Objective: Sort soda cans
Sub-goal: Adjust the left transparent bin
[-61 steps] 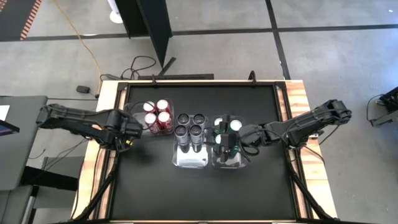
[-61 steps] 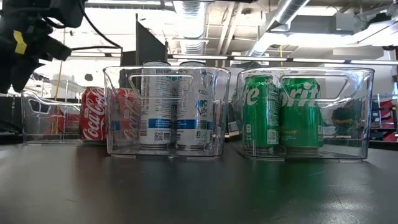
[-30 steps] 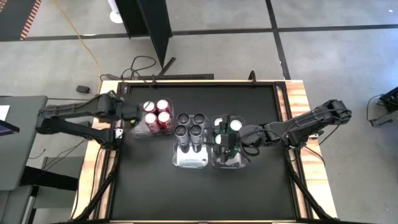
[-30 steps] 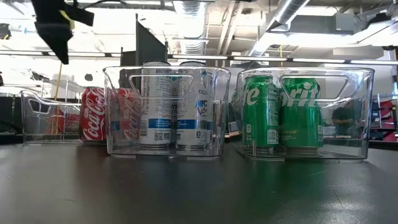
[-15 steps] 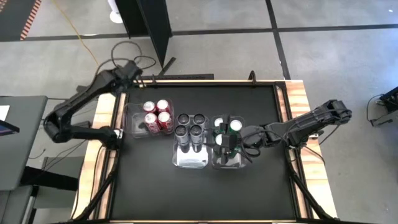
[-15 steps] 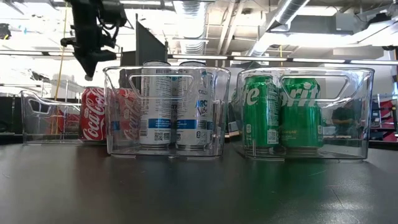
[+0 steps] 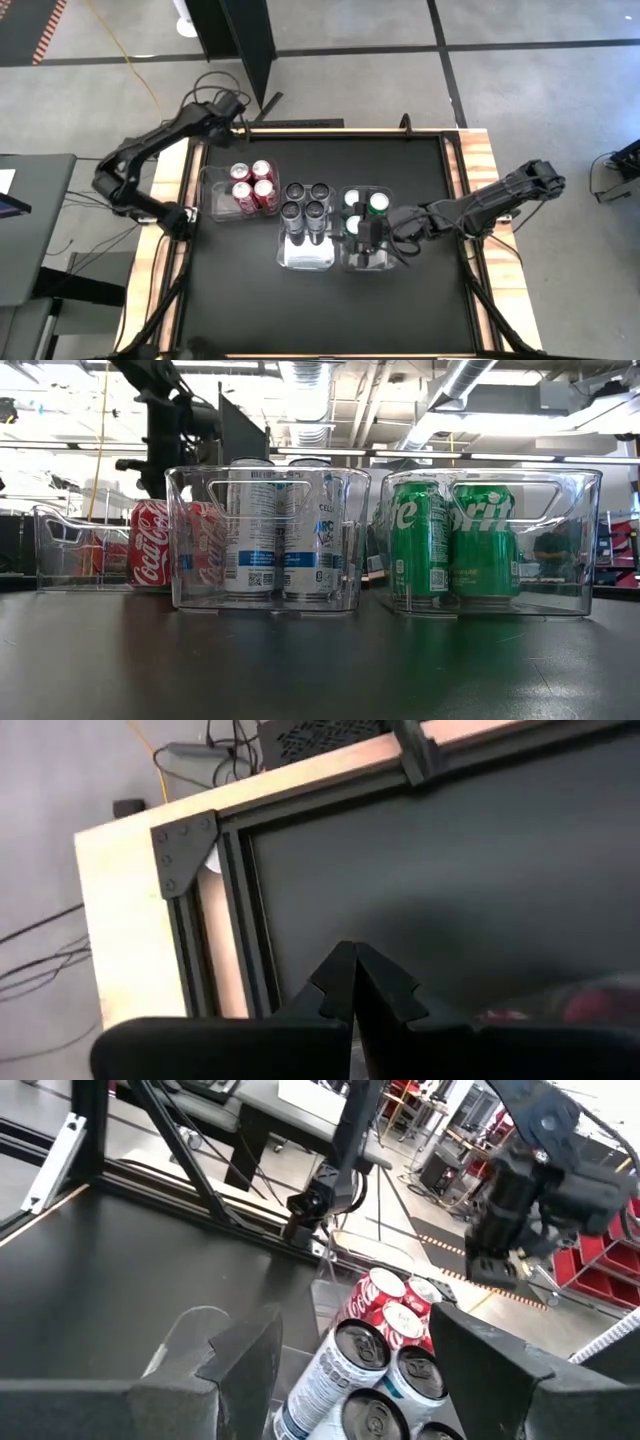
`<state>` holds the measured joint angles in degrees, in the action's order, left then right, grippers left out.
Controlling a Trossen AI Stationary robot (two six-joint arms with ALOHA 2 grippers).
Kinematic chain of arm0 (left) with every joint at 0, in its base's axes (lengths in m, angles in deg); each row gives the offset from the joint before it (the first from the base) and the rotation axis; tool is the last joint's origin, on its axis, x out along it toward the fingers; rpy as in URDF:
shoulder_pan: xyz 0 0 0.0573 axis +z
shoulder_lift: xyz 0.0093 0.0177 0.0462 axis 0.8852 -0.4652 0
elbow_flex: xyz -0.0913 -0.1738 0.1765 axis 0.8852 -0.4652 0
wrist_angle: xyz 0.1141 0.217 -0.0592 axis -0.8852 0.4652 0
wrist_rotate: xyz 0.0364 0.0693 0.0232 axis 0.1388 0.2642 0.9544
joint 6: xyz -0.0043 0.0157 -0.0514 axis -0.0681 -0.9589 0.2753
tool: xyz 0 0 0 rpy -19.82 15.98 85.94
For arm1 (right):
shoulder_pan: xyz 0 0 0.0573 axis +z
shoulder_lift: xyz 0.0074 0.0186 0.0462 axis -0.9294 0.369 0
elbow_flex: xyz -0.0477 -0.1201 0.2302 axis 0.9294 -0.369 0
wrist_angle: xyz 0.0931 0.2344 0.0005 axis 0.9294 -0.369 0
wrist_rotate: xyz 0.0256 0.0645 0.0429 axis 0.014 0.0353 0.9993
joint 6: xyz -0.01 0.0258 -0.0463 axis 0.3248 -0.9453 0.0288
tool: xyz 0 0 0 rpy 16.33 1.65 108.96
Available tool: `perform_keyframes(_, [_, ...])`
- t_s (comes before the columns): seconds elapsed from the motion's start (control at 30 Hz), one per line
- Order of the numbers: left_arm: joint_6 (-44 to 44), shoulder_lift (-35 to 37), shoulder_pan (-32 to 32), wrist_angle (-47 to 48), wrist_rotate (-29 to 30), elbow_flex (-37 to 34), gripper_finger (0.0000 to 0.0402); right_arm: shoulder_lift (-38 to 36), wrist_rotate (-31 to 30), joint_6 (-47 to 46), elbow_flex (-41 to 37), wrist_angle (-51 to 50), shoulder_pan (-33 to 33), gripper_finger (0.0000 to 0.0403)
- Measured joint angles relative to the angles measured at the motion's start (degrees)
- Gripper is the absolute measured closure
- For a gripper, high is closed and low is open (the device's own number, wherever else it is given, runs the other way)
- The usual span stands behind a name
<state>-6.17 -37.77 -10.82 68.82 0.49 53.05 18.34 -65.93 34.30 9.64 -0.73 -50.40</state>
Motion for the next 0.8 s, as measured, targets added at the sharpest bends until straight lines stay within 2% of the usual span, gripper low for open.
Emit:
perform_keyframes(0.17, [3.72,-5.15,4.22,0.16,-1.07,-0.16,0.0401,0.00,0.01,0.21,0.00,-0.07,0.97,0.0133])
perform_keyframes(0.37, [8.55,-10.05,6.00,2.16,-5.97,-1.07,0.0401,0.00,0.01,0.58,0.00,-0.36,1.24,0.0133])
perform_keyframes(0.6, [11.52,-10.37,6.16,5.43,-9.73,-3.52,0.0401,0.00,0.01,0.21,0.00,-3.85,1.24,0.0133])
perform_keyframes(0.8, [13.46,-10.37,5.36,8.32,-10.69,-3.52,0.0401,0.00,0.01,0.17,0.00,-4.74,1.26,0.0133])
